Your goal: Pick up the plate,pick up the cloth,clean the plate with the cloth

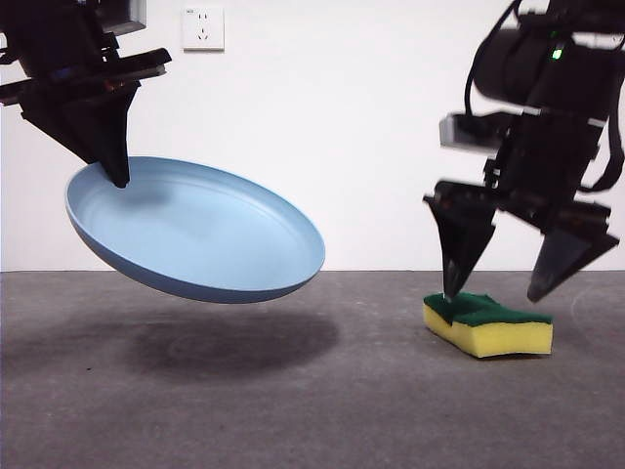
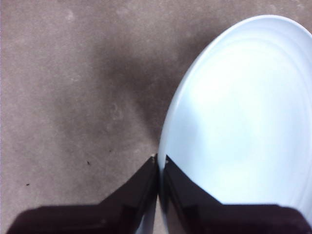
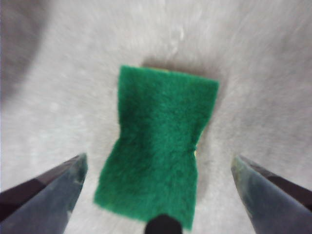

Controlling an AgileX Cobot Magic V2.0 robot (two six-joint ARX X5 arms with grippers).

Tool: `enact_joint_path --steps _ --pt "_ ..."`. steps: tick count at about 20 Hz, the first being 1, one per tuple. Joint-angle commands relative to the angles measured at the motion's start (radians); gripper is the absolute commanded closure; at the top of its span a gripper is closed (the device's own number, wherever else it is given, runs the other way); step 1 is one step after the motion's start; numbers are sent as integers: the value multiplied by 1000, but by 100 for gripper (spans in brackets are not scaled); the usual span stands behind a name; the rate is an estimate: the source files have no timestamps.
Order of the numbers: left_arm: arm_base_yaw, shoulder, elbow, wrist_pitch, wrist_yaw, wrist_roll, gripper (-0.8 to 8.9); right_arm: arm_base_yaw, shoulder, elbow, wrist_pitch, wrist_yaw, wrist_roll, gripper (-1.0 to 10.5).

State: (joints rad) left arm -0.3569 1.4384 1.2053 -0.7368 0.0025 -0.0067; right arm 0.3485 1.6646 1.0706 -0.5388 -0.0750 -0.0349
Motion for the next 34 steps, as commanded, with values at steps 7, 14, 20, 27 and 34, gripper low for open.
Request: enact_joint_path --steps 7,14,20,27,34 --pt "-3 5 -6 13 3 9 822 2 76 -2 41 -2 -16 512" --pt "-3 5 -6 13 5 9 822 31 121 -2 42 5 -20 837" --pt "-3 5 -6 14 5 9 822 54 103 -2 32 5 -15 962" --pt "-12 28 -6 93 5 -27 822 85 -178 -2 19 -129 81 963" --pt "-102 45 -6 162 99 -104 822 269 -293 -2 88 -130 154 963"
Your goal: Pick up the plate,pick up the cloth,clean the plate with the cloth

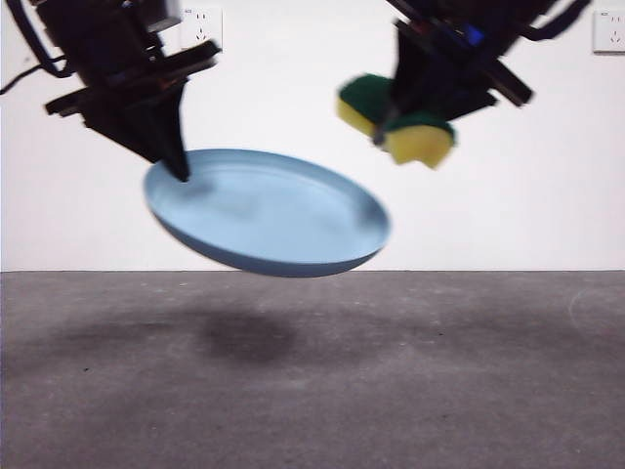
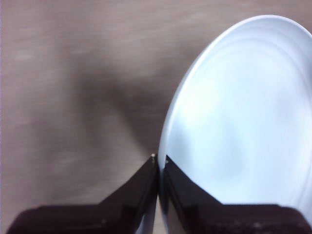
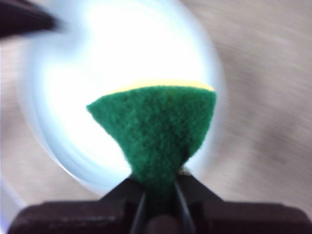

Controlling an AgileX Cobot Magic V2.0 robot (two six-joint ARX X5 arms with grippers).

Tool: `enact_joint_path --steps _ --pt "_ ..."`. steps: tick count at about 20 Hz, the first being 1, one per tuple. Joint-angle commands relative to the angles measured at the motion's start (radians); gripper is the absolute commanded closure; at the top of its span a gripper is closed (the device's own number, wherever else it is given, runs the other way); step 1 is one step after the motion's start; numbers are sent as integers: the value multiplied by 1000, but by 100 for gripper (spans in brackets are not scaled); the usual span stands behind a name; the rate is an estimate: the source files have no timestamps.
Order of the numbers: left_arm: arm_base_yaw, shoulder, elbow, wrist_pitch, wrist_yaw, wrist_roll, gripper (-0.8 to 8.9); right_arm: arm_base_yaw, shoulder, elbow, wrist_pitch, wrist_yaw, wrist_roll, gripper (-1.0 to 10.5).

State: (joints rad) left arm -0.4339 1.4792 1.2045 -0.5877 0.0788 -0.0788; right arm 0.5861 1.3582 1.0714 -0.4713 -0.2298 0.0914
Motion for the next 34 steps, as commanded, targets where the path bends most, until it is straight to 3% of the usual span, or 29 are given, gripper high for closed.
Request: enact_joint_path --steps 1,3,5,10,15,18,23,24,29,31,34 --pt "-47 4 -6 12 32 -32 822 65 23 -2 47 72 32 963" --pt "-85 4 -6 10 32 -34 822 116 37 -2 96 189 32 963" --pt "-119 4 -6 7 34 -40 822 131 54 -2 127 222 32 963" --pt "-160 4 -6 4 37 -56 822 132 126 -2 139 221 32 963" --pt "-160 4 -6 19 57 -60 822 161 201 -2 172 105 50 963" --pt "-159 4 -6 40 56 -60 822 209 206 -2 158 97 50 963" --pt "-124 4 -6 41 57 -59 822 254 206 -2 -38 116 19 963" --pt "-113 4 -6 37 62 -58 822 254 206 -2 -83 152 19 963" --pt "-76 4 -6 -5 168 -48 822 228 206 -2 -179 524 20 963" --pt "-75 4 -6 -21 220 -45 822 206 206 -2 -130 579 20 963" --pt "-77 4 -6 -46 272 -25 822 183 206 -2 -11 576 20 963"
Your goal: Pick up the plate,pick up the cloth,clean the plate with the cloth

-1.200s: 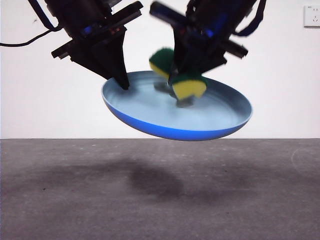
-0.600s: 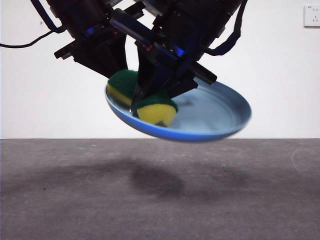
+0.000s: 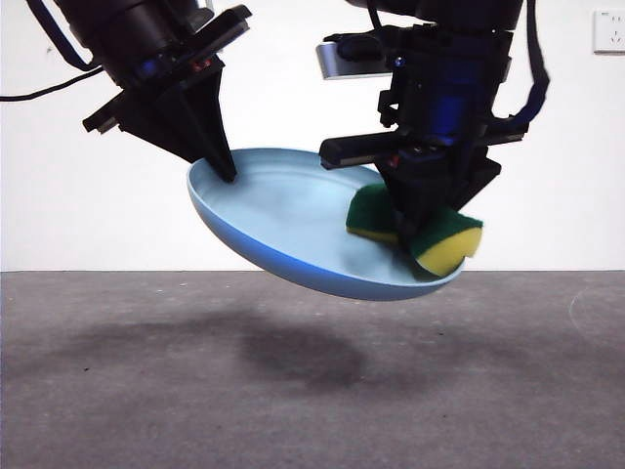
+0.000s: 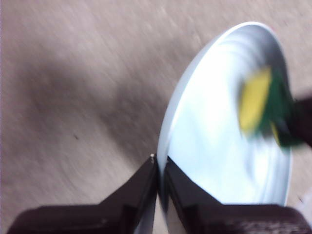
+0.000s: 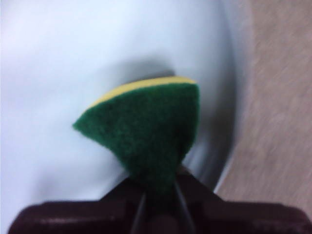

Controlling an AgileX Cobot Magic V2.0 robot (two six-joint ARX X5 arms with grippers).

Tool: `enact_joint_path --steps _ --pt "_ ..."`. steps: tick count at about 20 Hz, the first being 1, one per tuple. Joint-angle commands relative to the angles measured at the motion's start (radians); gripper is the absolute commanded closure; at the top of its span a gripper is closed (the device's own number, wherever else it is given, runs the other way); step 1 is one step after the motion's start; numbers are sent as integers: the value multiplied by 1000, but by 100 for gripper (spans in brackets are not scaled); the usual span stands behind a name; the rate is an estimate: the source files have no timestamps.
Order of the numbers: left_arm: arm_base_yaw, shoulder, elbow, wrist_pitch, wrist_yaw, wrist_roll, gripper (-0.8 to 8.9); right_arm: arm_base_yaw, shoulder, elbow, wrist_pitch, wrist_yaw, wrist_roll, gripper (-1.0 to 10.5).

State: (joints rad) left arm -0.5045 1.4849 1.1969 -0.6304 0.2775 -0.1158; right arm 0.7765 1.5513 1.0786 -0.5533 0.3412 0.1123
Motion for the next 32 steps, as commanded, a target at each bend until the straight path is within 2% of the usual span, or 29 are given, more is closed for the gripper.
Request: enact_joint_path --steps 1,4,7,9,15,21,23,26,28,30,32 --pt "-7 -2 2 -7 73 12 822 -10 13 -10 102 4 -1 963" --pt "-8 -2 2 -11 72 12 822 -10 13 -10 203 -45 -1 963" --pt "-6 -2 2 -1 69 12 822 -10 13 -10 299 -241 0 963" --pt "-6 -2 2 21 66 11 822 0 13 -10 322 -336 2 963" --pt "11 -2 2 86 56 -10 822 54 13 -10 315 -475 2 963" --pt "55 -2 2 88 57 -15 822 96 13 -10 144 -472 -28 963" --pt "70 -2 2 74 69 -15 822 96 13 -10 56 -439 -29 963" --pt "81 -2 2 29 77 3 822 89 13 -10 -35 -269 -45 963" --pt "81 -2 2 -11 120 35 822 76 13 -10 -48 -156 -50 963" --pt "81 -2 2 -55 180 62 822 55 13 -10 -43 -75 -50 963" --pt "80 -2 2 -81 204 78 822 33 13 -10 -33 -43 -50 963"
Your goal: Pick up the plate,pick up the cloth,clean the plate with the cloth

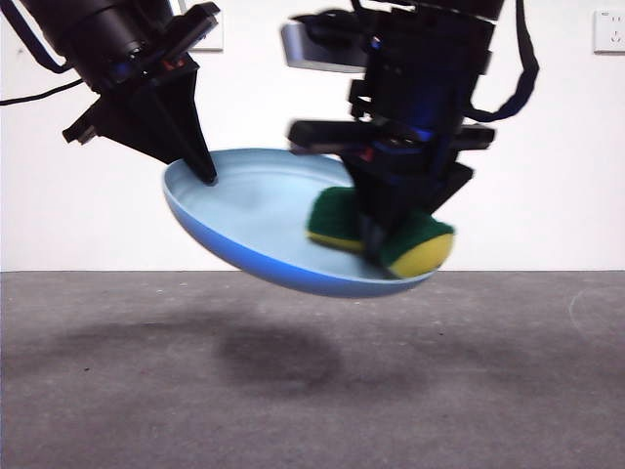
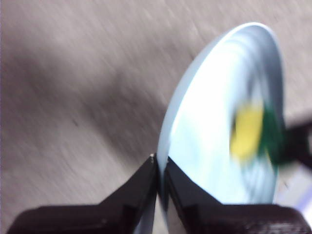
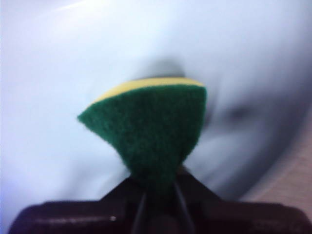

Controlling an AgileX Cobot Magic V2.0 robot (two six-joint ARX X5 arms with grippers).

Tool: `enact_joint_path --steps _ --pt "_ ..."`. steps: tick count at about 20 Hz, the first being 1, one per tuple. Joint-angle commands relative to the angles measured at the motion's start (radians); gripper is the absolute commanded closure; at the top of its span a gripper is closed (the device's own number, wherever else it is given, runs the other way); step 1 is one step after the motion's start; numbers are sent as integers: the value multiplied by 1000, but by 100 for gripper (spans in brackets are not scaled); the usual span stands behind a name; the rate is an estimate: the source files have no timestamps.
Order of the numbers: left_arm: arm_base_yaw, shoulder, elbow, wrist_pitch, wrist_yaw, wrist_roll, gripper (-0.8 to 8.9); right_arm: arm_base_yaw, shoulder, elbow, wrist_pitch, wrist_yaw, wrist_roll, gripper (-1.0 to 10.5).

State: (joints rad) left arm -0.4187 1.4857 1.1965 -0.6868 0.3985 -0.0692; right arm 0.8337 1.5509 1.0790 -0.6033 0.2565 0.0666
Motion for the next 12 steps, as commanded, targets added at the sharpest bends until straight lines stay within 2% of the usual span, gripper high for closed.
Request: enact_joint_path --steps 1,9,10,12 --pt "-7 -2 2 -35 83 40 822 -37 13 -10 27 41 -4 963" --pt "-7 -2 2 -69 83 48 822 -85 13 -10 197 22 18 963" --pt "-7 -2 2 -69 83 48 822 -85 13 -10 225 -9 19 963" --pt "-8 -2 2 -61 82 48 822 -85 13 -10 298 -171 28 963"
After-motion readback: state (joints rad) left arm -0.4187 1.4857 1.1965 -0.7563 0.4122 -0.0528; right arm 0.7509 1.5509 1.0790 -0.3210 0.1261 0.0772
